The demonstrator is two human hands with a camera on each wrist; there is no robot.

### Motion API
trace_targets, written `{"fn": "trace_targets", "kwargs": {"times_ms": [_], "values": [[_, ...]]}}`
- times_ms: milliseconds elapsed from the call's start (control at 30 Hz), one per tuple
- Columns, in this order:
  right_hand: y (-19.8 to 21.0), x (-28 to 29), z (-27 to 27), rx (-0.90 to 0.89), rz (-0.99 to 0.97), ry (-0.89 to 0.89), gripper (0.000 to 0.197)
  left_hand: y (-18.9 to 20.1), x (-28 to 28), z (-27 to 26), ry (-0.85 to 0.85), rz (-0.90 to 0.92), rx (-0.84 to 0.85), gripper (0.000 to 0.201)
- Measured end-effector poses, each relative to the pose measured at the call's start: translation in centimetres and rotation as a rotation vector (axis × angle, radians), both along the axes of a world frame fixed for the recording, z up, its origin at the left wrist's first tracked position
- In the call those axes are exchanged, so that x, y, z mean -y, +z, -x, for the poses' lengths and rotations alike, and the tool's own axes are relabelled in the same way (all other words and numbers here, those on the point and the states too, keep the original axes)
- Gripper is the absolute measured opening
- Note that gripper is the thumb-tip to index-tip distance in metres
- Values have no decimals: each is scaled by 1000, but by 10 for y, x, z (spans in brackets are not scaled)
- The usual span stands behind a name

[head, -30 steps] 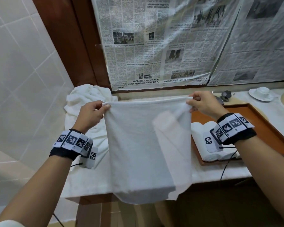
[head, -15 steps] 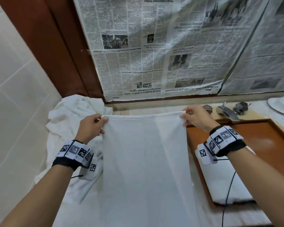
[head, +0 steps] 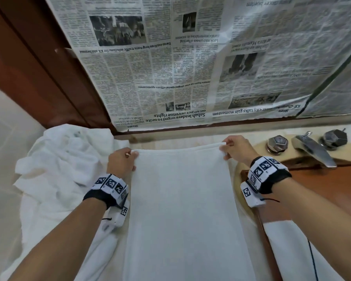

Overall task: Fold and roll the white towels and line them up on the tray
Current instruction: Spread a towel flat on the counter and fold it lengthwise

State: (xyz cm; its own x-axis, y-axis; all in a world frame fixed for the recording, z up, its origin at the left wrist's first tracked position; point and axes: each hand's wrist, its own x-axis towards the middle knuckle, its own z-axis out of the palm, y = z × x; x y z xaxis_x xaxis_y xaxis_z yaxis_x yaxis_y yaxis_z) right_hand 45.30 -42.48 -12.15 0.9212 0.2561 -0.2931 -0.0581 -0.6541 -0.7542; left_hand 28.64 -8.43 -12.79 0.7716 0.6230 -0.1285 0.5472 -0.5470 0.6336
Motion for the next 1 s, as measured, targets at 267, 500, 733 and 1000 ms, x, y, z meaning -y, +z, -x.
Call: {"fn": "trace_targets", "kwargs": {"times_ms": [267,500,733,1000], "values": [[-41,-32,-29,7,160,-22,9,-48,-21,-35,-107,-195,-240,34],[-56,-41,-32,60,293,-7,28,-55,-19,-45,-37,-159,-232,24],[-38,-47,24,324,421,141,50,-48,18,-22,-52,-233,-134,48],[-63,-89,146,309,372,493,58,-78,121,34,-460,-222,-211,52]]}}
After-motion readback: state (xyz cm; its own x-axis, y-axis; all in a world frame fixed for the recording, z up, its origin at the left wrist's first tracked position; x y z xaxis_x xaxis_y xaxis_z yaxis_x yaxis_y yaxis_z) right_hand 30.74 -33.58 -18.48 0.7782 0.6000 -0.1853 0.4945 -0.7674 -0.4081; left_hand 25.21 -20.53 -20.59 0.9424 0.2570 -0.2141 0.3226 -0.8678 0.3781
